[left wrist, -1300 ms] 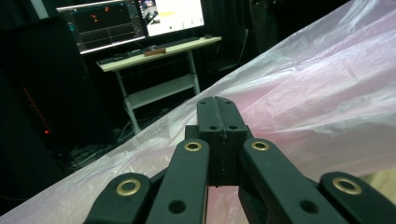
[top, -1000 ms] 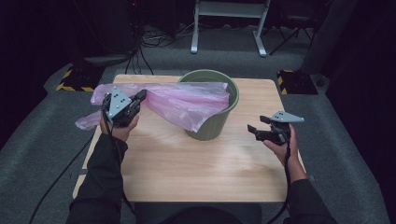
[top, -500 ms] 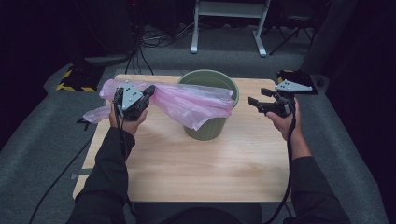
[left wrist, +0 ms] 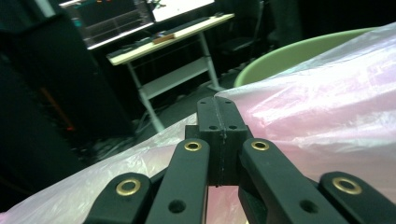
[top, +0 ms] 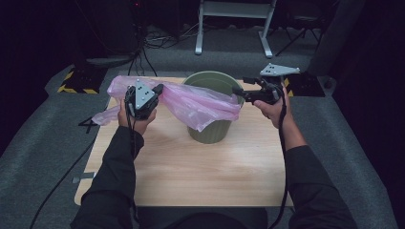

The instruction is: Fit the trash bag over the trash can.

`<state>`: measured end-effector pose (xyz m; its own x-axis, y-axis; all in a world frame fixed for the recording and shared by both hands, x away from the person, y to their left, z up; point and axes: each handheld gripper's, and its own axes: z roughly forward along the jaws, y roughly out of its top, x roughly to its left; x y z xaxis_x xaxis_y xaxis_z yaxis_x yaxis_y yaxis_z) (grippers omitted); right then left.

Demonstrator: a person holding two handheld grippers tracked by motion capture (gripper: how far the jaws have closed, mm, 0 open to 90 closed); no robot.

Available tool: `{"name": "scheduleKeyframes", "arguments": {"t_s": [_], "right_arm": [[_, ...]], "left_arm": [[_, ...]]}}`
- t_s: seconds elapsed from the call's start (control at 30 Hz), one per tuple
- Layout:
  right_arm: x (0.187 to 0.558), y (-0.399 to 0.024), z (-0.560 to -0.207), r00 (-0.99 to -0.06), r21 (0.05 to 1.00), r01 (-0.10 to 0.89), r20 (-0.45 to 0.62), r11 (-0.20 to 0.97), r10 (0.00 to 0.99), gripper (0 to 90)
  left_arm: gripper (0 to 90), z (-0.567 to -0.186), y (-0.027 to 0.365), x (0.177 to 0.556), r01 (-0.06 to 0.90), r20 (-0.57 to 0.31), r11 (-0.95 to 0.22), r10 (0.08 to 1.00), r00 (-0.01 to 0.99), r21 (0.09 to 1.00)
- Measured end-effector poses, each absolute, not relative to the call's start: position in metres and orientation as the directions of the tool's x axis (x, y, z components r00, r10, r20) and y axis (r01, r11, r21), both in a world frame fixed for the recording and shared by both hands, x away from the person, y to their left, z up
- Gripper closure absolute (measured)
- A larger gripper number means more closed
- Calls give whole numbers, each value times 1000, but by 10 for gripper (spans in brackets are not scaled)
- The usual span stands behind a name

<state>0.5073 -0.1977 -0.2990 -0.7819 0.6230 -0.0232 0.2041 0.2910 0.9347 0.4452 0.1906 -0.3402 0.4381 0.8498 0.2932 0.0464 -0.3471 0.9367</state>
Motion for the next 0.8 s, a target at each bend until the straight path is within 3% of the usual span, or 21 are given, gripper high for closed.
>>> {"name": "scheduleKeyframes", "arguments": {"t_s": [0.3, 0.53, 0.63, 0.8], "right_arm": [[500, -179, -297, -834, 929, 172, -40, 327, 551, 291], [497, -165, -300, -850, 906, 163, -72, 390, 522, 302], [500, -160, -303, -847, 890, 168, -90, 425, 524, 378], [502, -150, -309, -846, 847, 162, -146, 507, 513, 589]], "left_arm": [[900, -338, 200, 451, 83, 282, -329, 894, 349, 941], [900, -338, 193, 451, 64, 268, -314, 886, 378, 947], [900, -335, 187, 447, 50, 288, -332, 875, 388, 942], [900, -330, 187, 446, 40, 289, -328, 878, 382, 944]]}}
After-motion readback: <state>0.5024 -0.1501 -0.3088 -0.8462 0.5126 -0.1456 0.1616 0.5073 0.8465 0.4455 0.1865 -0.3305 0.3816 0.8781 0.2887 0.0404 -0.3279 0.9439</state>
